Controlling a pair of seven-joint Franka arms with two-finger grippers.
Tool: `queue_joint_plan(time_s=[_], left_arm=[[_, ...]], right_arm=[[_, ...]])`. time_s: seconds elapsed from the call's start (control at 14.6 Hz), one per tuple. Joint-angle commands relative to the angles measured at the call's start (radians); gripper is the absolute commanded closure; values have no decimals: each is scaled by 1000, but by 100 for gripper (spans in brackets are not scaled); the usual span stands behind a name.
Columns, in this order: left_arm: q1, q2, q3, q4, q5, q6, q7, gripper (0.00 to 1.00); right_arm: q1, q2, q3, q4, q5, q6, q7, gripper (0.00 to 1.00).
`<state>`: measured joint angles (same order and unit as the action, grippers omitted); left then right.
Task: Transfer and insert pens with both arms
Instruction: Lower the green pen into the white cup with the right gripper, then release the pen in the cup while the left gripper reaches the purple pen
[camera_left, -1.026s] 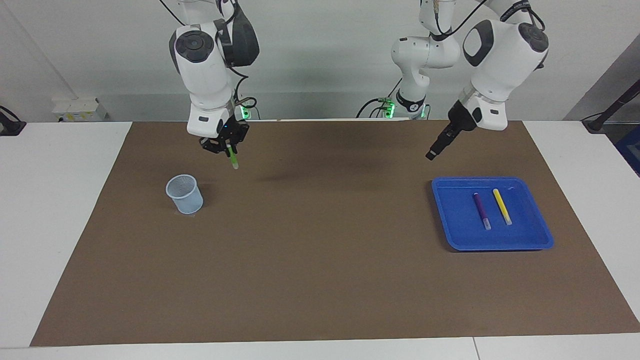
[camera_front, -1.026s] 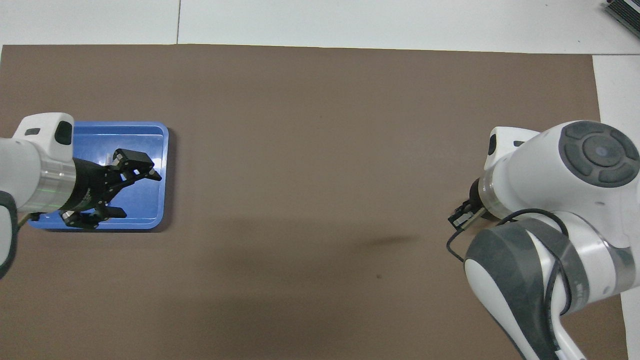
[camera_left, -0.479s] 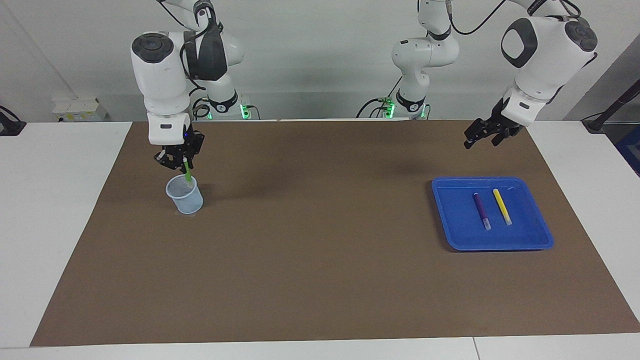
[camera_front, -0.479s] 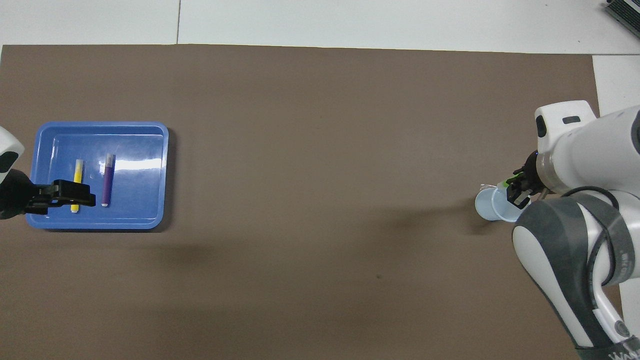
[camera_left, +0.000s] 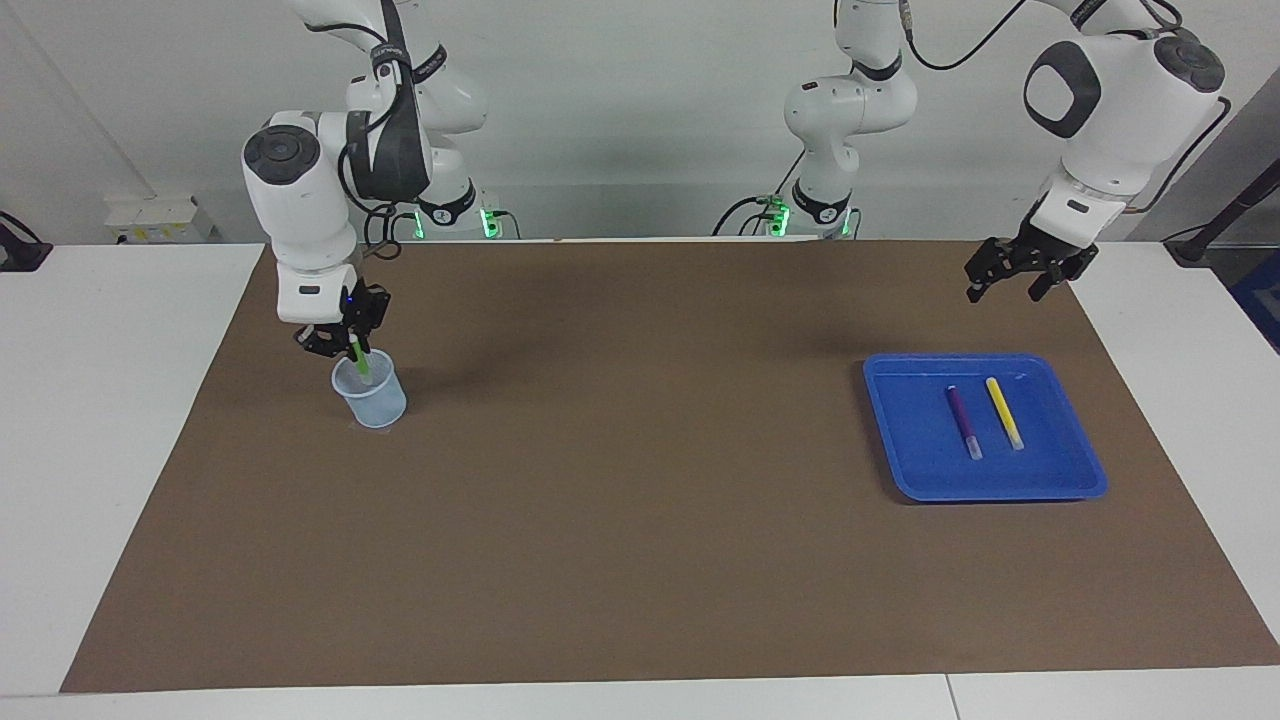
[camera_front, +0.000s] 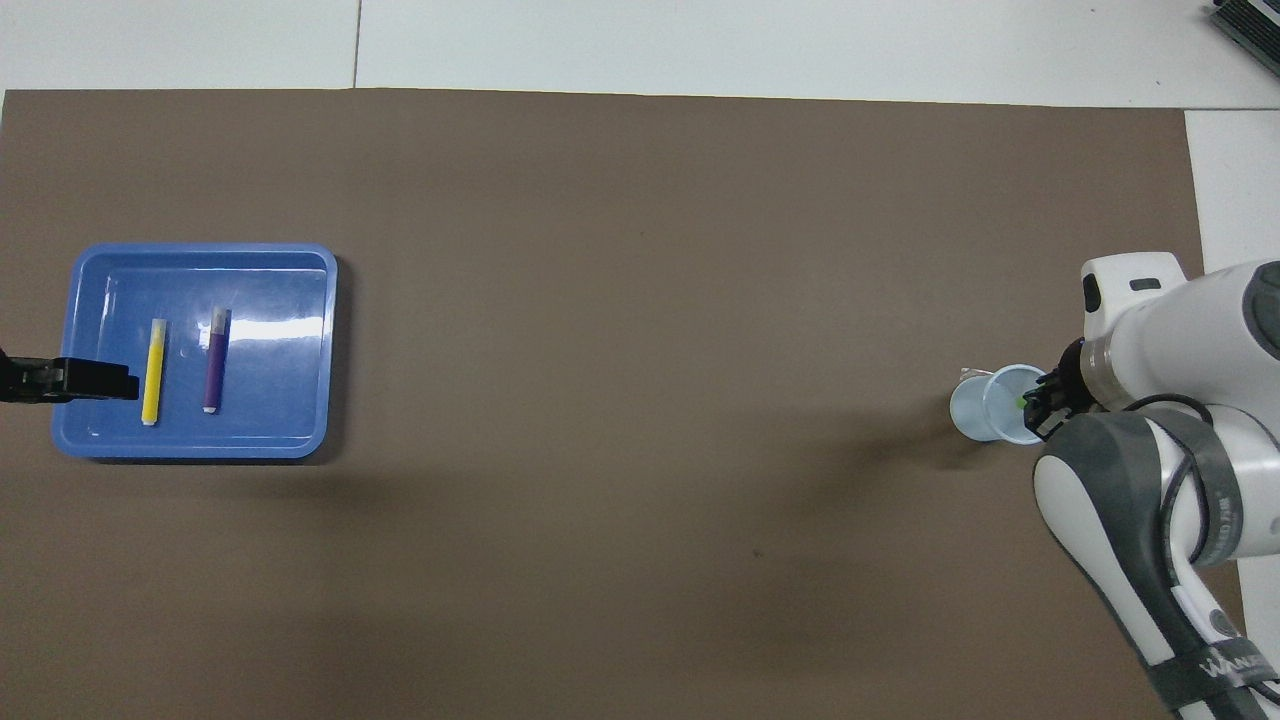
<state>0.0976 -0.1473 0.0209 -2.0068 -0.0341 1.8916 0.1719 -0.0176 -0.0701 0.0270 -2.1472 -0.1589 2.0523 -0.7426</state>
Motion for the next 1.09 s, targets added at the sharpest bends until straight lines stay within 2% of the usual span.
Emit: queue_joint_plan(time_s=[0.0,0.27,0.41,0.62,0.82,1.03], left_arm=[[37,40,-9,-23,19,92,81,0],[53,101,-10,-67,19,217,86,0],[51,127,-10,-89,19,268,80,0],[42,153,-10,-116,17,339,71,1],[39,204,-12,-133,16,409,61,4],[30,267,-15,-135,14,484,61,3]], right_arm=[[-36,-37,11,-114,21,106,-9,100],[-64,-30,11,-178,21,195,-7,100],[-65,-30,11,-180,21,195,-9,100],[-67,-28,11,-175,22,186,-3,50],[-65,-33,13,-166,22,160,8,34],[-65,-40,11,-140,64,102,8,35]])
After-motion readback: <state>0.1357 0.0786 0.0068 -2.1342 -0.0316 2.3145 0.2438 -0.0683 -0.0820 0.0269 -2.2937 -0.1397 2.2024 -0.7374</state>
